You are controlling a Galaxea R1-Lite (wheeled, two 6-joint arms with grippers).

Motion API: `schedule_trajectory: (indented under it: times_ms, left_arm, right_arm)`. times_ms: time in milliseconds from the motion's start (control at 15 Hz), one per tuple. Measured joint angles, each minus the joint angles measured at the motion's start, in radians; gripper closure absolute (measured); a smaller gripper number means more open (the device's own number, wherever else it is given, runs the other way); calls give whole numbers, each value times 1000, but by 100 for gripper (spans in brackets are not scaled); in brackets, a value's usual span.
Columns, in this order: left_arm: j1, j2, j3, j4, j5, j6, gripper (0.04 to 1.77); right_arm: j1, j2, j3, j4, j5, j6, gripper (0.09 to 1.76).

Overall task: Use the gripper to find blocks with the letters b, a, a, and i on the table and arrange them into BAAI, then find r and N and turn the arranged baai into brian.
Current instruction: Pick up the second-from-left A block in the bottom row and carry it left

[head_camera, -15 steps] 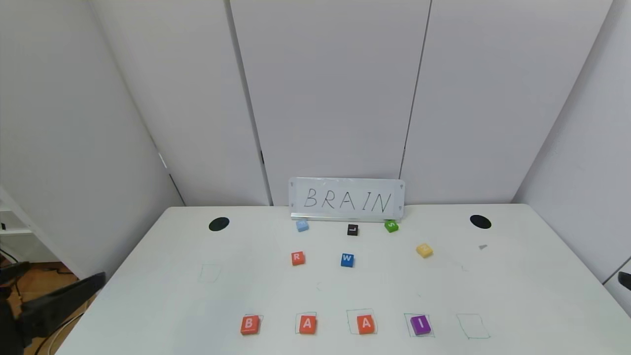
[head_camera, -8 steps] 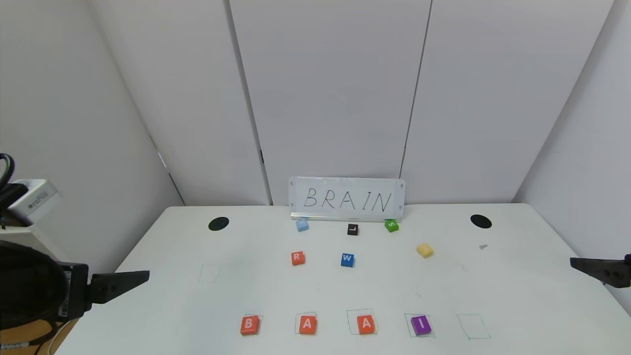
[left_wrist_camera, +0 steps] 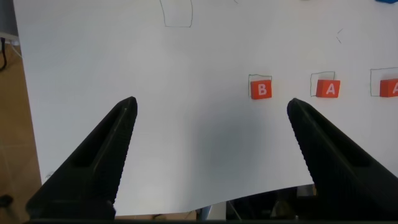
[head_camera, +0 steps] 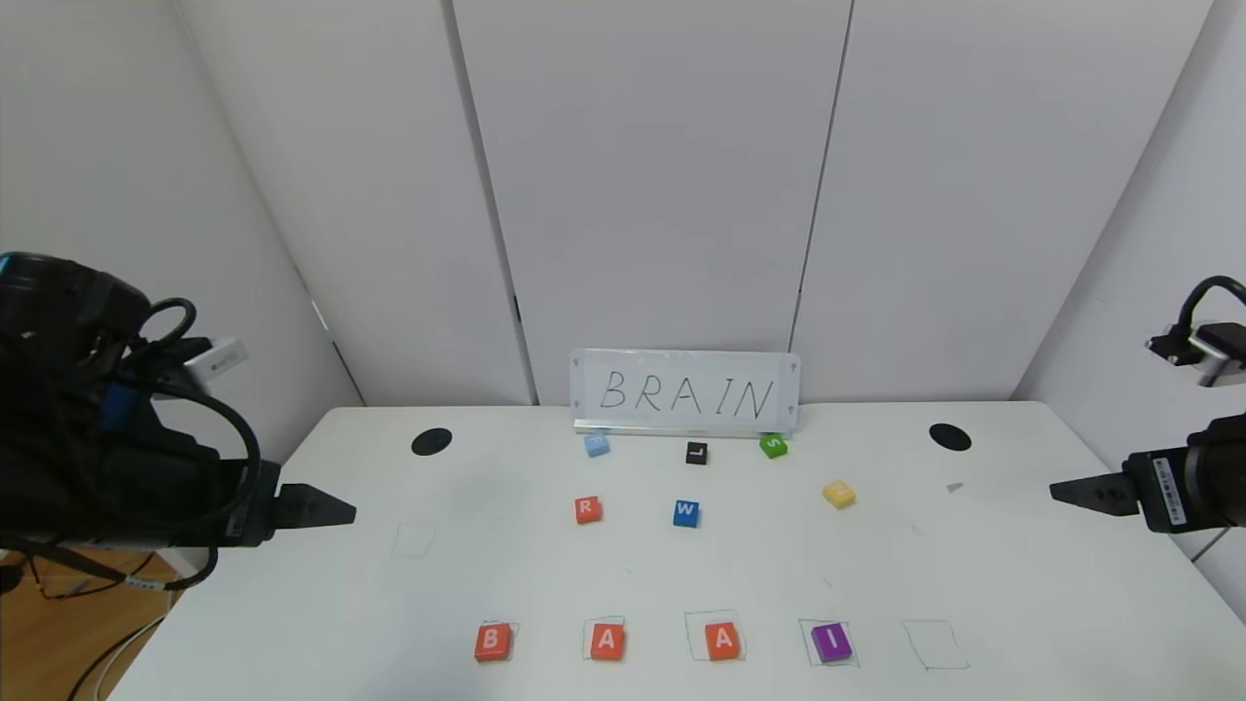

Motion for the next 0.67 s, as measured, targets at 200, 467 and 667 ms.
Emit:
schedule_trajectory:
  times_ms: [200, 467, 667]
  left_arm:
    - [-32, 82, -108, 108, 0, -56, 9]
    - [-106, 153, -201, 185, 37, -136, 9]
    - [-189, 190, -280, 265, 79, -244, 9]
  right_arm:
    - [1, 60, -22, -6, -1, -7, 14]
    - [0, 77, -30, -6, -1, -9, 14]
    - [5, 71, -31, -5, -1, -9, 14]
